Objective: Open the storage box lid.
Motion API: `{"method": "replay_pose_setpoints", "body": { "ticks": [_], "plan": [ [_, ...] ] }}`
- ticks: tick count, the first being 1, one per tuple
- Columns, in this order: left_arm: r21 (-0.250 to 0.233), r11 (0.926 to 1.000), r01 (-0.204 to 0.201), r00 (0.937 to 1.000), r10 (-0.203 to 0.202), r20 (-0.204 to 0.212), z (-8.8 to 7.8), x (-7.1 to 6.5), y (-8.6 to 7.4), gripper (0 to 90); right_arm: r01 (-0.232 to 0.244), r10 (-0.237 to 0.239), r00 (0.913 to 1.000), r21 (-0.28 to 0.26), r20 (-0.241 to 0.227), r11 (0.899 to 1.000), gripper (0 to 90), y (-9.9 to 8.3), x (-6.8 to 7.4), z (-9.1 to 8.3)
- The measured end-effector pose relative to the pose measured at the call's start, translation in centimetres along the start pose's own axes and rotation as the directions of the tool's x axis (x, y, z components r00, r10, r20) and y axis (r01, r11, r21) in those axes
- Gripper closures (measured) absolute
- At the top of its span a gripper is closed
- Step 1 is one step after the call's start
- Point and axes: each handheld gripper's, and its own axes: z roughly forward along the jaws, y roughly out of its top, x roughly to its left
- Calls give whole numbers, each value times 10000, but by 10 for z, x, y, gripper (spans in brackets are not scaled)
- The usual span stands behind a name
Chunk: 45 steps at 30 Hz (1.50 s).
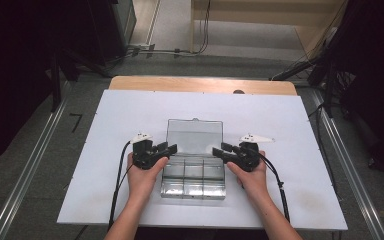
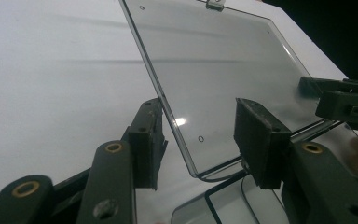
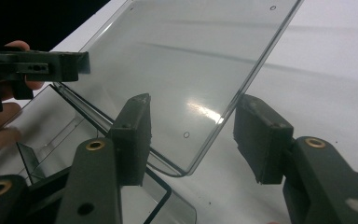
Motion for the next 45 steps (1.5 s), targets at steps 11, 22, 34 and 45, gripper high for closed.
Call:
{"method": "replay_pose_setpoints", "body": {
  "ticks": [11, 22, 34, 45],
  "plan": [
    [-509, 9985, -187, 9998, 190, 57, -9, -5, 4, 419, 94, -95, 9999, -179, -109, 9998, 364, 2, -1, -3],
    [-884, 9903, -1076, 9922, 1125, 529, -22, -18, 9, 311, 803, -797, 9967, -591, 136, 9950, 205, 9, 3, -22],
    [-841, 9822, -1681, 9743, 1786, 1376, -35, -22, 6, 209, 1381, -1383, 9904, -895, 48, 9864, 104, 8, -1, -47],
    [-1026, 9746, -1989, 9569, 2157, 1944, -51, -19, 2, 67, 1849, -1777, 9819, -1255, 661, 9747, 84, 0, -5, -70]
  ]
}}
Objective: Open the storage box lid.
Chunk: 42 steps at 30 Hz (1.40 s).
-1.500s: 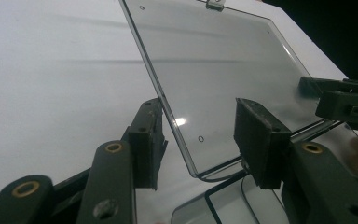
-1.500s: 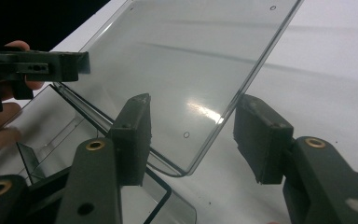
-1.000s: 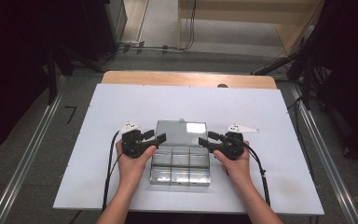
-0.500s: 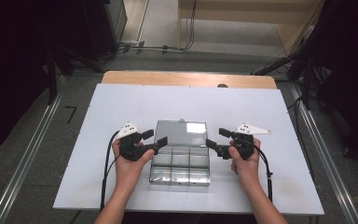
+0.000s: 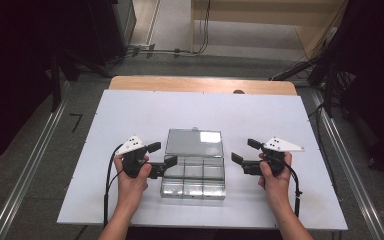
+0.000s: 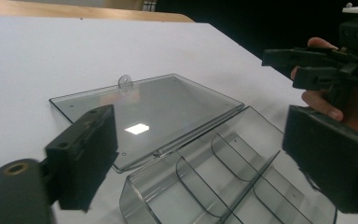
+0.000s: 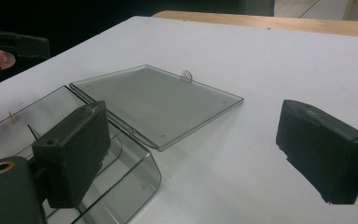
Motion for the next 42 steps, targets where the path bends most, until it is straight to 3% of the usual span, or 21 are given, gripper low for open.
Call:
{"method": "replay_pose_setpoints", "body": {
  "ticks": [4, 13, 22, 37, 42],
  "plan": [
    [-16, 10000, -41, 9999, 41, 116, -4, 0, -2, 32, 117, -117, 9999, -101, 56, 9999, 82, -3, -2, -8],
    [230, 9985, -506, 9987, 507, -44, -15, -2, -7, 30, 309, -301, 9992, -303, 248, 9991, 82, -11, -9, -24],
    [556, 9951, -821, 9965, 826, -79, -28, -1, -11, 12, 147, -143, 9998, -308, 132, 9994, 82, -21, -20, -42],
    [1103, 9909, -767, 9965, 800, -253, -46, 9, -21, 4, 308, -308, 9993, 2, 225, 9995, 68, -35, -28, -72],
    [1337, 9884, -725, 9964, 777, -337, -52, 15, -24, 3, 432, -434, 9988, 99, 226, 9990, 9, -39, -30, -83]
  ]
}}
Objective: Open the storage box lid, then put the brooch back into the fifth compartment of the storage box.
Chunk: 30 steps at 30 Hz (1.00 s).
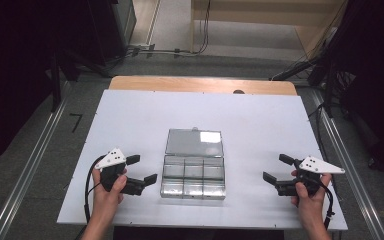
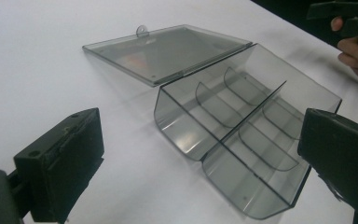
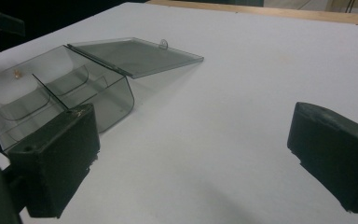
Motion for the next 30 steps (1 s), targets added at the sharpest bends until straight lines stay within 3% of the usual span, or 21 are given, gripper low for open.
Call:
{"method": "replay_pose_setpoints", "body": {
  "ticks": [3, 7, 14, 20, 24, 30],
  "plan": [
    [87, 10000, 47, 9999, -46, -115, -3, 3, -1, 3, 69, -70, 9997, 36, 217, 10000, 9, -3, -2, -6],
    [562, 9980, -286, 9976, 321, -616, -5, 4, -1, 3, 152, -156, 9994, 126, 313, 9998, 6, -5, -7, -12],
    [1025, 9942, -329, 9977, 387, -548, -9, 9, -1, 3, 28, -37, 9982, 138, 602, 9999, 0, -8, -17, -19],
    [1754, 9827, -590, 9953, 714, -654, -11, 11, -2, 5, -140, 125, 9969, 186, 781, 9997, 0, -13, -24, -21],
    [1938, 9800, -463, 9952, 620, -758, -13, 13, -2, 34, -383, 372, 9963, 133, 775, 9992, 0, -18, -29, -19],
    [2499, 9676, -371, 9934, 629, -958, -15, 15, -3, 59, -301, 289, 9964, 138, 799, 9994, 0, -19, -29, -16]
  ]
}}
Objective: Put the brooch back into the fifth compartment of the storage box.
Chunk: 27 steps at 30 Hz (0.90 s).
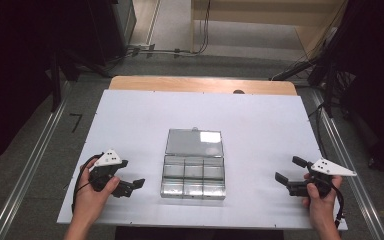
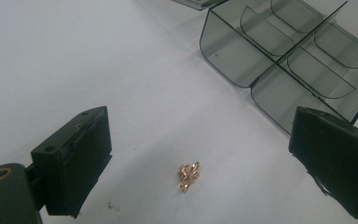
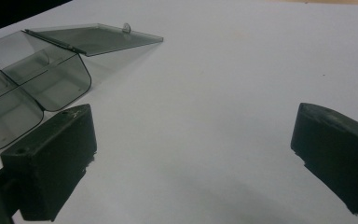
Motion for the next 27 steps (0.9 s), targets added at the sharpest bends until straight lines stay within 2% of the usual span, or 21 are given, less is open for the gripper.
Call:
{"method": "replay_pose_setpoints", "body": {
  "ticks": [5, 9, 13, 16, 21, 27],
  "plan": [
    [358, 9992, 153, 9999, -153, -1, 1, 2, -2, 92, -158, 158, 9999, -97, -22, 9998, 0, -1, -2, 0],
    [724, 9974, 63, 9984, -22, -569, 1, 3, -2, 155, -175, 175, 9998, -91, -46, 9998, 0, -1, -2, 1],
    [889, 9956, 306, 9961, -230, -851, 0, 6, -4, 248, -128, 128, 9999, -75, -7, 9999, 0, -1, -2, 2],
    [889, 9956, 297, 9978, -243, -613, -1, 8, -6, 347, -116, 116, 9999, -68, -19, 9999, 0, -1, -2, 2],
    [1307, 9914, 54, 9998, -26, -214, -4, 10, -7, 542, -113, 113, 9999, -52, -43, 9999, 0, -1, -2, 3],
    [1582, 9871, -238, 9993, 281, -255, -2, 10, -10, 669, -85, 84, 9999, -73, -89, 9999, 0, -1, -2, 3]
  ]
}}
